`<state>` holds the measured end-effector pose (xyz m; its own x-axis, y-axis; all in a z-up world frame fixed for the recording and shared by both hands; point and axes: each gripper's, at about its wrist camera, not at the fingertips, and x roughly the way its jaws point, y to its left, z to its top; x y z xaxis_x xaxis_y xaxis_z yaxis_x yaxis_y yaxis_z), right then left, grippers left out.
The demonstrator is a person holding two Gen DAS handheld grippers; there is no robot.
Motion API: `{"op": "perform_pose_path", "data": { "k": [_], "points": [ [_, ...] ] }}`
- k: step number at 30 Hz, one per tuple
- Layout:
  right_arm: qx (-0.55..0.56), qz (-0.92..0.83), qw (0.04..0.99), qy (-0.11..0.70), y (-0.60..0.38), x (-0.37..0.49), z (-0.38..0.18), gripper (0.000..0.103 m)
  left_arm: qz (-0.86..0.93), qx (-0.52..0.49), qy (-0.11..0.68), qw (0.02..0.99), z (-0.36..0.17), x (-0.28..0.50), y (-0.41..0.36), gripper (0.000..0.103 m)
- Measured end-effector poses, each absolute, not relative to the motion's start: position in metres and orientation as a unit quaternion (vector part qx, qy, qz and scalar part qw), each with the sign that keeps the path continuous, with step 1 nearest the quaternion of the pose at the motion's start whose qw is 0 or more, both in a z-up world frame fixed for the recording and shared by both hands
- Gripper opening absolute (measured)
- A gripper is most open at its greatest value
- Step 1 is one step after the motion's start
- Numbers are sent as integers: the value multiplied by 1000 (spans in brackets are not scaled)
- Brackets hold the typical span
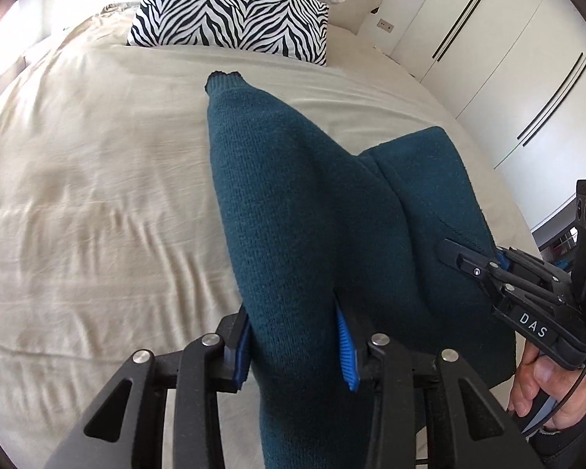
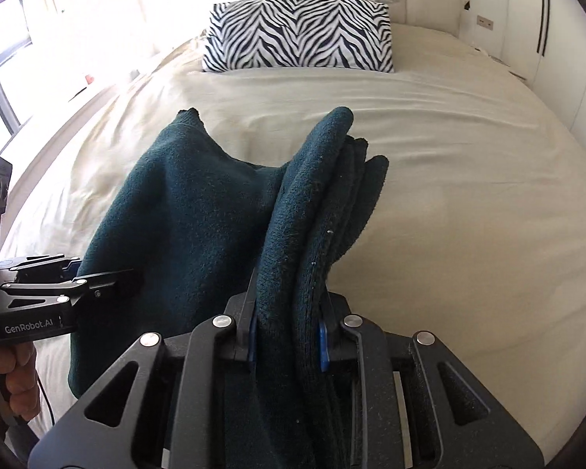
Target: Fold small clothes
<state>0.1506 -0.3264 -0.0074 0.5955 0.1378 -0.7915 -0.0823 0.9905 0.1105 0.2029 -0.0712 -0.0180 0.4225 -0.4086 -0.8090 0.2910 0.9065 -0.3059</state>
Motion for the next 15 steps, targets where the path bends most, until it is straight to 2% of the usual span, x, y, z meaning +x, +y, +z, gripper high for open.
{"op": "perform_pose_path", "data": {
  "k": [8, 15],
  "points": [
    [47, 130, 884, 447, -225, 99, -4, 20, -174, -27, 482, 858, -6, 123, -6, 39],
    [68, 153, 867, 469, -165, 99, -35, 20, -146, -39, 517, 843, -58, 103, 37, 40]
  ]
}}
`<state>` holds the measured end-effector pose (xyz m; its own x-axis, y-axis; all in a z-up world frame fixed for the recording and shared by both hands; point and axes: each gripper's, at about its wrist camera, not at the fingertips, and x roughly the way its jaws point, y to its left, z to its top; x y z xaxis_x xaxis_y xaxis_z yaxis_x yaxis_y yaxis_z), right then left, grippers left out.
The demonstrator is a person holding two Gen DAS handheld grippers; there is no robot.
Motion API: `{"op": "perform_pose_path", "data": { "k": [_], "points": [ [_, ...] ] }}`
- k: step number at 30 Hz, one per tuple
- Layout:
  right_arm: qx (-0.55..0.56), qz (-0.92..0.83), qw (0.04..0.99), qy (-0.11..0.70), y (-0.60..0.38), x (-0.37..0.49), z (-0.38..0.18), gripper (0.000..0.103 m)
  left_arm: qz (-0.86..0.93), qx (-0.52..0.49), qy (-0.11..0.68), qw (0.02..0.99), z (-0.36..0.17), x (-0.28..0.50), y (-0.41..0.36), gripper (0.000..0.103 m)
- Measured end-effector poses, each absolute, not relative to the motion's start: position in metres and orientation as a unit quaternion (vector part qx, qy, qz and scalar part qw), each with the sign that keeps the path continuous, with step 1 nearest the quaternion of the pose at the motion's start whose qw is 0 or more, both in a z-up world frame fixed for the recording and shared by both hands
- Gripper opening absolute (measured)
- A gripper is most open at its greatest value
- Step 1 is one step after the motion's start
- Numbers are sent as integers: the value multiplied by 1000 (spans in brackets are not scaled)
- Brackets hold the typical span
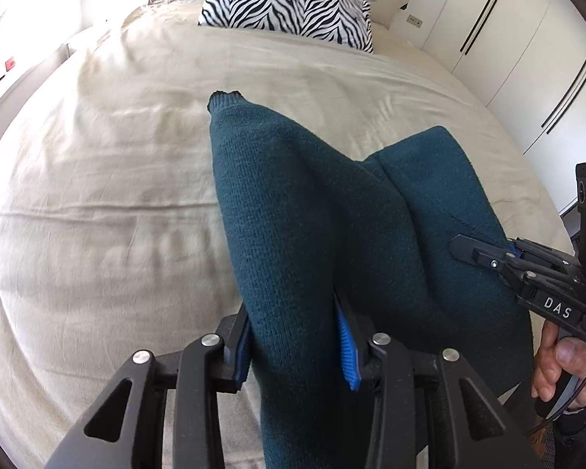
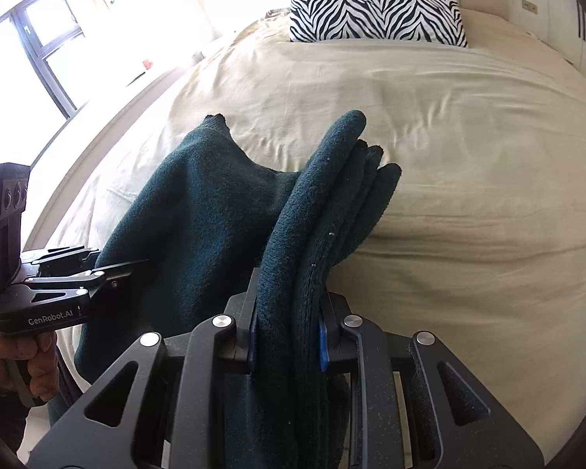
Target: Fold small clothes
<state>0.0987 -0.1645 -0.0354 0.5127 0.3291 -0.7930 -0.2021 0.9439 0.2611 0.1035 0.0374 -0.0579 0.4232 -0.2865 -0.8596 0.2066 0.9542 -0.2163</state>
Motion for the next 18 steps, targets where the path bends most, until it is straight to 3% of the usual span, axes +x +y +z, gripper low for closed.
{"op": "perform_pose_path", "data": {
  "k": [4, 10, 18],
  "points": [
    [94, 131, 853, 497, -174, 91, -75, 21, -146, -52, 513, 844, -82, 103, 46, 49],
    [236, 151, 816, 505, -222, 93, -122, 26, -146, -64, 511, 845, -90, 103, 46, 61],
    [259, 162, 816, 491, -236, 89, -133, 29, -133, -81, 503, 850, -94, 92, 55, 67]
  ]
}}
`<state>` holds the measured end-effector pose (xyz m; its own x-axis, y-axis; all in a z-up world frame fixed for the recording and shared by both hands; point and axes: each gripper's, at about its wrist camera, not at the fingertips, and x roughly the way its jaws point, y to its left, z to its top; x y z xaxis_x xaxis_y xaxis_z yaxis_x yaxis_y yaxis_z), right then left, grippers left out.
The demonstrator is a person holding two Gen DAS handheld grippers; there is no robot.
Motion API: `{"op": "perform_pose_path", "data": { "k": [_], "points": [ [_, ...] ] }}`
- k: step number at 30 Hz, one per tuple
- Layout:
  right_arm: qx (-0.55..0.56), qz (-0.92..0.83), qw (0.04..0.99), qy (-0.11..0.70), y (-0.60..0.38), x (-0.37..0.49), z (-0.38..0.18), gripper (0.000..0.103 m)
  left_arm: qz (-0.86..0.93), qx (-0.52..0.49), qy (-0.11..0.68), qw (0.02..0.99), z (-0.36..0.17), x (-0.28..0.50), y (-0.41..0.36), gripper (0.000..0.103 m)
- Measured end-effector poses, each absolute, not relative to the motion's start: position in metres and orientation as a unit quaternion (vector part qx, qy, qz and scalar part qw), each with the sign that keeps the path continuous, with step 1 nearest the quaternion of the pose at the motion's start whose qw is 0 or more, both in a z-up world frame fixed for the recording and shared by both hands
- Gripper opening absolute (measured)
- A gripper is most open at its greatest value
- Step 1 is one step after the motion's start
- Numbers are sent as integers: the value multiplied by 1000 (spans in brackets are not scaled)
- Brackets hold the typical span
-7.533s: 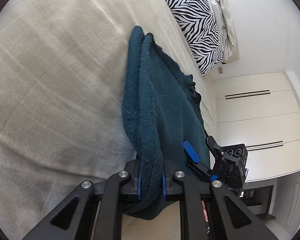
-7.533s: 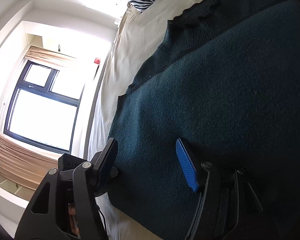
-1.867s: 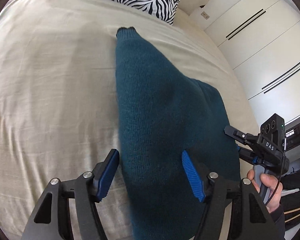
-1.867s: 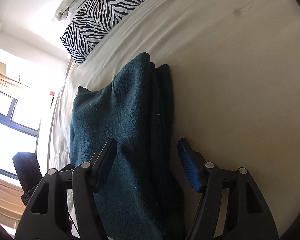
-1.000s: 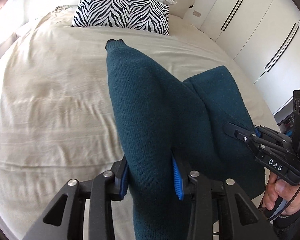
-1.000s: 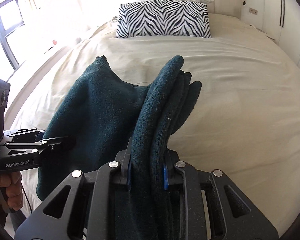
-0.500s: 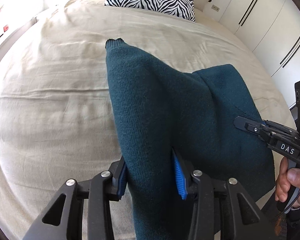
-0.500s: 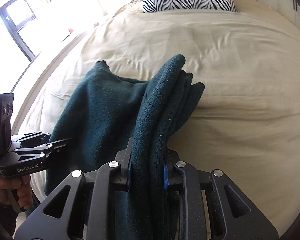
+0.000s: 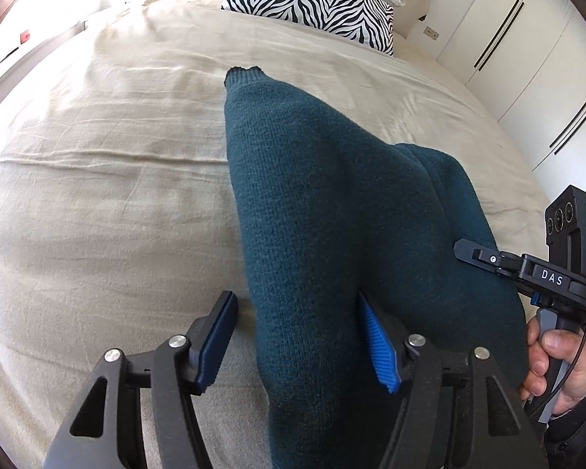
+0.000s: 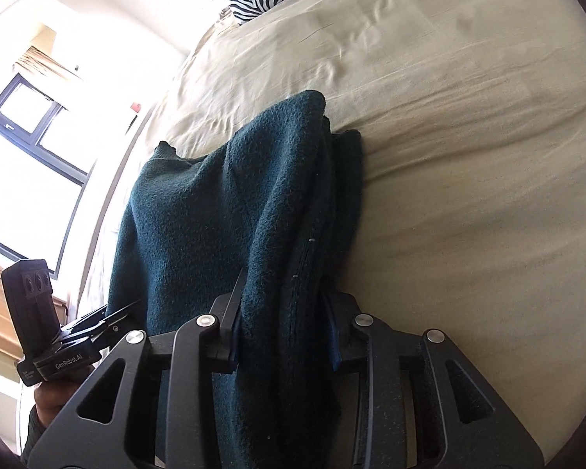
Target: Fold small clothes
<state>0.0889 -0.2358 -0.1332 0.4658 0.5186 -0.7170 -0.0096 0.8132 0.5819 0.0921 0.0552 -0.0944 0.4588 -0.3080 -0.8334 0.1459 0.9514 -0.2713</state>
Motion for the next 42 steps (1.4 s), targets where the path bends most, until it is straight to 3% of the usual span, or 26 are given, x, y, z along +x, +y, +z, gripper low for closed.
{"op": "perform_pose_path", "data": {
  "k": [2, 6, 9, 13, 16, 19, 20, 23, 26, 28, 32, 36, 42],
  "points": [
    [261, 160, 817, 489, -242, 86, -130, 33, -132, -87, 495, 854, -91, 87, 58, 67],
    [235, 113, 841, 474, -247, 67, -112, 53, -118, -80, 469, 872, -77, 64, 64, 66],
    [214, 71, 862, 453, -252, 49, -94, 54, -102, -74, 438, 890, -61, 45, 65, 68],
    [178, 24, 892, 414, -251, 24, -64, 55, -85, -46, 376, 921, -33, 14, 63, 90],
    [167, 20, 909, 382, -246, 6, -39, 55, -78, -25, 328, 941, -8, -7, 62, 100],
    [155, 29, 930, 332, -238, -13, -7, 55, -69, -10, 268, 961, 24, -25, 60, 103],
    [148, 29, 937, 314, -235, -20, 4, 58, -61, -3, 246, 967, 36, -32, 59, 103],
    [133, 23, 959, 250, -227, -43, 40, 84, -30, 17, 183, 982, 70, -51, 55, 103],
    [117, 4, 980, 163, -221, -72, 75, 103, -3, 39, 129, 991, 100, -71, 50, 103],
    [92, -23, 989, 111, -214, -92, 97, 103, 8, 58, 102, 993, 115, -82, 46, 103],
    [55, -35, 995, 71, -204, -112, 129, 103, 11, 56, 99, 993, 136, -92, 45, 103],
    [47, -24, 996, 73, -198, -123, 148, 103, 18, 43, 145, 988, 140, -90, 47, 103],
    [59, -25, 986, 152, -192, -118, 137, 103, 35, 38, 223, 973, 109, -70, 48, 103]
  ]
}}
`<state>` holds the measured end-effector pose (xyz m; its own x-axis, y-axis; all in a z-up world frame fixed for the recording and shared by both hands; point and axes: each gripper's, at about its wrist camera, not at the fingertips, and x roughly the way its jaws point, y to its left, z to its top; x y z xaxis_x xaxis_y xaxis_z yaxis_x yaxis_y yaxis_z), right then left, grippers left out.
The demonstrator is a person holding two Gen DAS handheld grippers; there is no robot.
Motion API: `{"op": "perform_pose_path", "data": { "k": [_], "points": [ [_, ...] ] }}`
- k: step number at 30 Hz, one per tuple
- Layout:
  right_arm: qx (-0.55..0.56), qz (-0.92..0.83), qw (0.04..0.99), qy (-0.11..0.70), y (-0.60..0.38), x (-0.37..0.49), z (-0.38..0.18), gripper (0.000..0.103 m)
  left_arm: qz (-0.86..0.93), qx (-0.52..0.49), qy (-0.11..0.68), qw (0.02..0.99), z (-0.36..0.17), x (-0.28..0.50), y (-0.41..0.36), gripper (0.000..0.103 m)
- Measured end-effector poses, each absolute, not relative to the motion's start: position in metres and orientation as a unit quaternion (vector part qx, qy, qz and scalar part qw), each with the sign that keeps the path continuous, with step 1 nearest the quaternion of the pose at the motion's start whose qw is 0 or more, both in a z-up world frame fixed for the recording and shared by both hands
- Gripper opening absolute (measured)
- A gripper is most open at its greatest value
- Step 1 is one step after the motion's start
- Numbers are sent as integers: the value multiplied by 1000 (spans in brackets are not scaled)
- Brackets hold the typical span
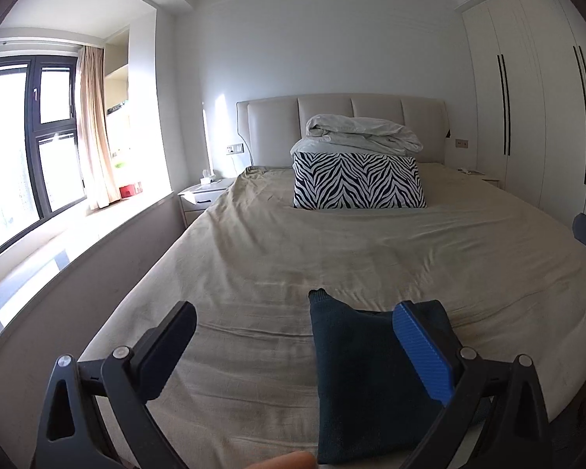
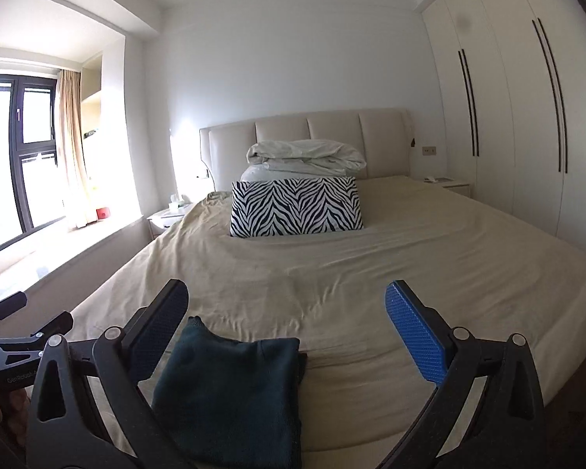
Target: Fold small clothes
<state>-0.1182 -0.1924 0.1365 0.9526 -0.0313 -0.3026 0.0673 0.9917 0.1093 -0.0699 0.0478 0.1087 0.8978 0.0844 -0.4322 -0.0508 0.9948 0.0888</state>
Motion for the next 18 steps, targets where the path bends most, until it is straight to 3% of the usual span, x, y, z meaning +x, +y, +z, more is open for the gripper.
{"op": "perform_pose_path", "data": {
  "k": [6, 18],
  "points": [
    [48, -50, 965, 254, -185, -98, 92, 103, 13, 8, 321, 947, 53, -48, 46, 103],
    [33, -60, 929, 364, -177, -67, 4, 103, 18, 4, 387, 922, 8, -39, 48, 103]
  ]
}}
